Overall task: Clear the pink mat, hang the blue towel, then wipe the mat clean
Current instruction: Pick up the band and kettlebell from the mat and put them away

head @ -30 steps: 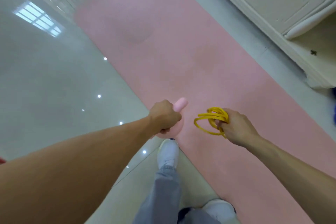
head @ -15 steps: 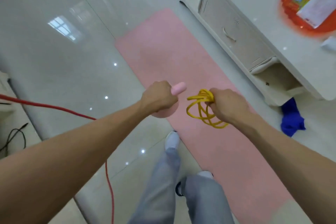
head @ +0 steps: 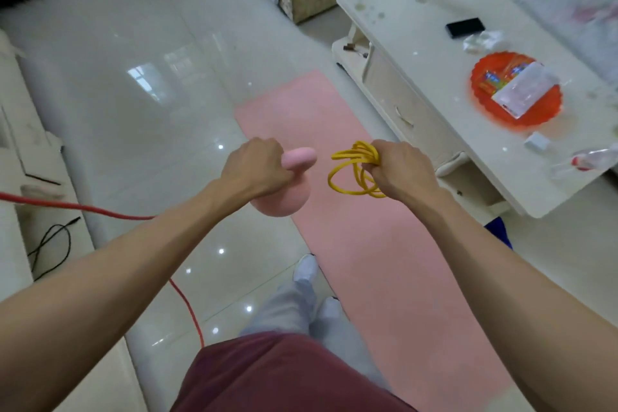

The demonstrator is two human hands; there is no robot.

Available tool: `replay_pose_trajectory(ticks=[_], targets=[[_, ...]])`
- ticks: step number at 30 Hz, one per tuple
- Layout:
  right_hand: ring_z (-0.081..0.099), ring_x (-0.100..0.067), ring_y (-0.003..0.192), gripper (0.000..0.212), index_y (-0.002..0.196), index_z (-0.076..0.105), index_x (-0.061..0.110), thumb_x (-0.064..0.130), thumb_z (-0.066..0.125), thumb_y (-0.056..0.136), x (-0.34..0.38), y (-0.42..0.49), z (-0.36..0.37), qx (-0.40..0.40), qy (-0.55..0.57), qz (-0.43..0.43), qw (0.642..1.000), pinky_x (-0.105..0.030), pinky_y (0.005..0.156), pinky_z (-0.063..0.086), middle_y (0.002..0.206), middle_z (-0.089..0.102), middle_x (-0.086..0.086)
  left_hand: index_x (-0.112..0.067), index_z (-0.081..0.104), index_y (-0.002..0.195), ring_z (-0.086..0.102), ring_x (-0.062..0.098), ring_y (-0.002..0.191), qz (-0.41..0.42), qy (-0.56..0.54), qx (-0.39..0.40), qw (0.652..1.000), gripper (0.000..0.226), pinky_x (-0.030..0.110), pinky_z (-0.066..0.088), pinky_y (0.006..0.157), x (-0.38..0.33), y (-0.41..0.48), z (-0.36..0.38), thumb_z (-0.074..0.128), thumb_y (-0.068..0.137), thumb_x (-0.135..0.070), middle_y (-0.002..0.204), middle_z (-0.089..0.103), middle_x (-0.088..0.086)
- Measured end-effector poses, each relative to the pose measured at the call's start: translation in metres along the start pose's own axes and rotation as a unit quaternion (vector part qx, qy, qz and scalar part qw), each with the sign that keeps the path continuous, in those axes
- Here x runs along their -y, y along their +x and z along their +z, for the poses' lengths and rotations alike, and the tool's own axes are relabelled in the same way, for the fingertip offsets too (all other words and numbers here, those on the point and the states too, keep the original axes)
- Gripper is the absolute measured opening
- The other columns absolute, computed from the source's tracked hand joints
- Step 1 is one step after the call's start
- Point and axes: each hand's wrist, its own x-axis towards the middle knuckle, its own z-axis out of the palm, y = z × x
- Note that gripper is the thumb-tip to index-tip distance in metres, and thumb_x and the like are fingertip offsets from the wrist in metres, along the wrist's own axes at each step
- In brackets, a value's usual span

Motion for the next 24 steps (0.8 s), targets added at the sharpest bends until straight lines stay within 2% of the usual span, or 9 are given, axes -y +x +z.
replay_pose_trajectory(ticks=[4, 7, 10, 14, 19, 24], targets=[[0.06, -0.037, 0.088, 0.014, 0.096, 0.06, 0.016, 0.029, 0.055, 0.093, 0.009, -0.018, -0.019, 0.0, 0.003, -0.029, 1.0, -0.032, 0.063, 0.035, 0.091, 0.065, -0.01, -0.011, 0.055, 0.069, 0.056, 0.033, 0.074, 0.004, 0.003, -0.008, 1.0, 0.031, 0.031, 0.04, 0.062, -0.007, -0.032, -0.027, 0.05, 0.081, -0.039, 0.068, 0.051, 0.005], [0.06, -0.034, 0.088, 0.014, 0.095, 0.061, 0.017, 0.029, 0.055, 0.093, 0.018, -0.027, -0.033, 0.002, -0.003, -0.064, 0.998, -0.031, 0.063, 0.035, 0.09, 0.066, -0.008, -0.014, 0.044, 0.061, 0.052, 0.031, 0.07, -0.002, 0.001, -0.005, 1.0, 0.03, 0.03, 0.038, 0.059, -0.003, -0.054, -0.042, 0.052, 0.079, -0.036, 0.064, 0.047, 0.003], [0.061, -0.032, 0.089, 0.015, 0.096, 0.063, 0.019, 0.032, 0.057, 0.092, 0.03, -0.031, -0.046, 0.022, -0.016, -0.091, 0.996, -0.031, 0.062, 0.036, 0.092, 0.065, -0.007, -0.016, 0.041, 0.061, 0.049, 0.029, 0.07, -0.013, 0.009, -0.003, 1.0, 0.031, 0.03, 0.037, 0.061, 0.005, -0.075, -0.051, 0.055, 0.079, -0.037, 0.064, 0.044, 0.0], [0.062, -0.029, 0.083, 0.013, 0.092, 0.063, 0.02, 0.032, 0.058, 0.09, 0.056, -0.033, -0.054, 0.069, -0.043, -0.115, 0.99, -0.029, 0.061, 0.04, 0.088, 0.065, -0.005, -0.014, 0.043, 0.059, 0.048, 0.027, 0.062, -0.032, -0.002, -0.032, 0.999, 0.029, 0.028, 0.033, 0.052, 0.027, -0.098, -0.057, 0.059, 0.074, -0.034, 0.06, 0.046, 0.002], [0.063, -0.024, 0.076, 0.014, 0.09, 0.062, 0.019, 0.032, 0.057, 0.091, 0.101, -0.03, -0.058, 0.091, -0.051, -0.146, 0.984, -0.029, 0.061, 0.047, 0.084, 0.066, -0.003, -0.012, 0.05, 0.063, 0.047, 0.024, 0.057, -0.061, -0.027, -0.041, 0.997, 0.024, 0.027, 0.032, 0.049, 0.064, -0.112, -0.062, 0.061, 0.072, -0.031, 0.061, 0.049, 0.003], [0.063, -0.025, 0.08, 0.012, 0.092, 0.061, 0.019, 0.031, 0.058, 0.091, 0.151, -0.014, -0.057, 0.092, -0.076, -0.161, 0.98, -0.031, 0.066, 0.048, 0.087, 0.066, -0.004, -0.011, 0.055, 0.065, 0.053, 0.026, 0.061, -0.07, -0.042, -0.042, 0.996, 0.026, 0.027, 0.033, 0.049, 0.114, -0.11, -0.063, 0.063, 0.072, -0.035, 0.061, 0.052, 0.003]])
